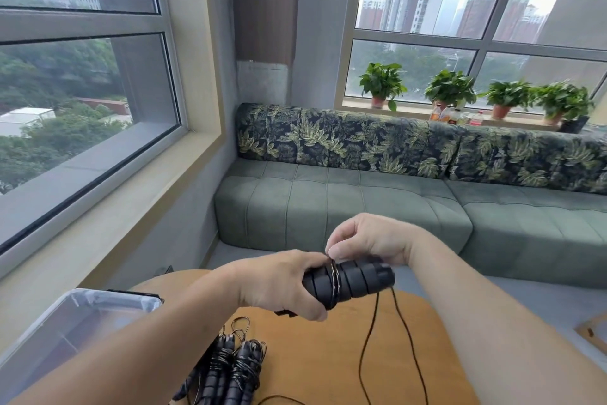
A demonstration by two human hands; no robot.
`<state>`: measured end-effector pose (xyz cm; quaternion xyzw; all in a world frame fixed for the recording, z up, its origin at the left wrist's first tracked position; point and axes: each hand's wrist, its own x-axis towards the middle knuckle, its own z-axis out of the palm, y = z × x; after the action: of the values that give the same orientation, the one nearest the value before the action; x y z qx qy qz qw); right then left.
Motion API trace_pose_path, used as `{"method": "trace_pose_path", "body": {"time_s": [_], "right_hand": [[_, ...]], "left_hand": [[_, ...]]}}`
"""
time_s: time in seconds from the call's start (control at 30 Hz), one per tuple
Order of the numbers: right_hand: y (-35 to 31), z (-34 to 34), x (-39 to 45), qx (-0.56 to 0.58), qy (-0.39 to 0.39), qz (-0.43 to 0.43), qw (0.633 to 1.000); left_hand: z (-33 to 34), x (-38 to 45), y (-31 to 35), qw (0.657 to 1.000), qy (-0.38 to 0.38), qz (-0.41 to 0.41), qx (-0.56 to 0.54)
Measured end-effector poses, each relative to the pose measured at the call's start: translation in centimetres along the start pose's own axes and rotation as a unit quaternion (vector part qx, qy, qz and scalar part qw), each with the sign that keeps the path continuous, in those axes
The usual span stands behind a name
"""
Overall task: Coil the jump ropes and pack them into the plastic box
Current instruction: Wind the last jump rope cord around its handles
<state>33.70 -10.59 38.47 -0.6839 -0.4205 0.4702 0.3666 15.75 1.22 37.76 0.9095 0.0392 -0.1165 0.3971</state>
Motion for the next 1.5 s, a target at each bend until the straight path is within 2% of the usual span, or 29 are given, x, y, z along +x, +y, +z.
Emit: {"method": "trace_pose_path", "body": {"time_s": [0.1, 0.23, 0.27, 0.33, 0.4, 0.47, 0.57, 0.7, 0.77, 0.83, 1.03, 1.13, 1.27, 1.4, 1.5], "right_hand": [[3.2, 1.0, 1.1, 0.195, -0.003, -0.023, 0.98], [4.4, 4.6, 2.1, 0.396, 0.051, -0.042, 0.916], [4.3, 5.3, 2.3, 0.413, 0.08, -0.038, 0.907], [4.6, 6.8, 2.4, 0.392, 0.127, -0.033, 0.91], [4.9, 8.0, 2.4, 0.37, 0.141, -0.019, 0.918], [4.8, 8.8, 2.4, 0.312, 0.158, -0.001, 0.937], [4.3, 9.5, 2.2, 0.116, 0.19, 0.013, 0.975], [3.3, 9.9, 1.5, -0.118, 0.166, 0.028, 0.979], [2.8, 9.6, 0.9, -0.231, 0.137, 0.039, 0.962], [1.9, 9.0, 0.3, -0.34, 0.133, 0.042, 0.93], [-2.5, 6.2, -1.2, -0.487, 0.102, -0.01, 0.867], [-3.7, 4.3, -1.1, -0.439, 0.071, -0.022, 0.895], [-3.4, 1.3, -0.3, -0.329, 0.068, -0.034, 0.941], [-0.7, -0.3, -0.4, -0.06, 0.092, -0.036, 0.993], [0.8, 0.7, -0.1, 0.18, 0.103, -0.042, 0.977]], "left_hand": [[-0.6, 0.0, 0.2, 0.997, 0.017, 0.015, -0.076], [-0.3, 0.5, -0.3, 0.969, 0.053, 0.003, -0.241], [-0.3, 0.7, -0.5, 0.963, 0.071, -0.012, -0.259], [-0.6, 1.3, -0.9, 0.956, 0.118, -0.051, -0.264], [-1.3, 1.7, -1.2, 0.957, 0.158, -0.1, -0.221], [-1.6, 1.9, -1.3, 0.964, 0.181, -0.146, -0.131], [-1.3, 2.2, -1.7, 0.961, 0.21, -0.179, -0.021], [-0.8, 2.6, -3.0, 0.955, 0.217, -0.159, 0.126], [-0.8, 2.6, -3.7, 0.938, 0.216, -0.154, 0.222], [-0.3, 2.6, -4.0, 0.931, 0.212, -0.14, 0.263], [0.8, 3.0, -2.6, 0.927, 0.182, -0.071, 0.32], [1.2, 3.2, -1.8, 0.954, 0.129, -0.073, 0.26], [0.8, 2.4, -1.0, 0.99, 0.086, -0.04, 0.103], [-0.2, 1.0, -0.1, 0.992, 0.078, 0.003, -0.098], [-0.7, 1.1, 0.0, 0.975, 0.103, 0.024, -0.195]]}}
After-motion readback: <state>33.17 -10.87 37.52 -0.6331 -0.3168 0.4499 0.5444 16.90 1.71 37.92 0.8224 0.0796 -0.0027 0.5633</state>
